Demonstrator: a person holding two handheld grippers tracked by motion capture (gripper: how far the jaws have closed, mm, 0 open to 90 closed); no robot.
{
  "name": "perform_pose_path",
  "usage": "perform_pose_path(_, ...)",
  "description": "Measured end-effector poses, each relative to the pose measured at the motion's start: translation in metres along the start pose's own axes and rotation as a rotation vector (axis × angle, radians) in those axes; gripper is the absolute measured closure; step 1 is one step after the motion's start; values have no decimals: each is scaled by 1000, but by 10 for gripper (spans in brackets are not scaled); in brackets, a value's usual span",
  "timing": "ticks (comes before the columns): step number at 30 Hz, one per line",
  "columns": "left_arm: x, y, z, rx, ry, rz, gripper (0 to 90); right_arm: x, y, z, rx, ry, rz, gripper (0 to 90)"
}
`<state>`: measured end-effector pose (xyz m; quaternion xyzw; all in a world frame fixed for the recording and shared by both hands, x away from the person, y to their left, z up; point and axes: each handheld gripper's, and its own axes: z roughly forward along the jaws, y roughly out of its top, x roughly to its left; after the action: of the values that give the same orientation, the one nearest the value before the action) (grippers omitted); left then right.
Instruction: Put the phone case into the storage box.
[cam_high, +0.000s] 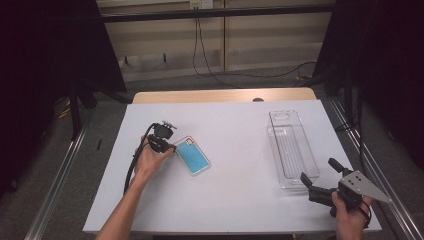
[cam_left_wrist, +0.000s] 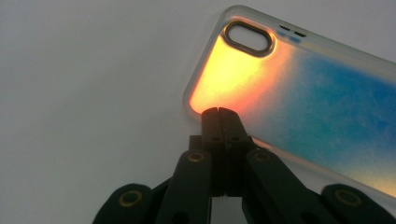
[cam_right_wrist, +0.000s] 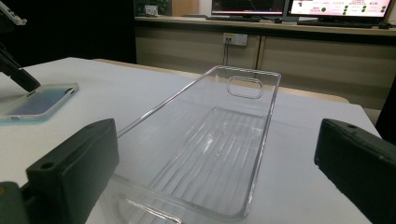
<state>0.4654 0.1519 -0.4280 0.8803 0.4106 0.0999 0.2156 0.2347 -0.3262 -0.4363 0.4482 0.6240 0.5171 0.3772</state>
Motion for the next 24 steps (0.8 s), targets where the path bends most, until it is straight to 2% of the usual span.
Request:
perform_pose_path(1,0,1,1,-8,-4,-19,900,0,0,0,0,-1,1,0)
perform_pose_path(7,3,5,5,-23,-18,-29,900,0,0,0,0,0,-1,0)
perform_pose_path(12,2,8,6,-17,-10,-14,900,0,0,0,0,0,-1,0)
perform_pose_path(16,1,12,9,-23,-4,-28,900,0,0,0,3,3,2,0)
perform_pose_path(21,-1,16,11,-26,2,-11,900,0,0,0,2,4,2,0)
perform_pose_path(24,-3,19,13,-33,-2,-23,900,0,0,0,3,3,2,0)
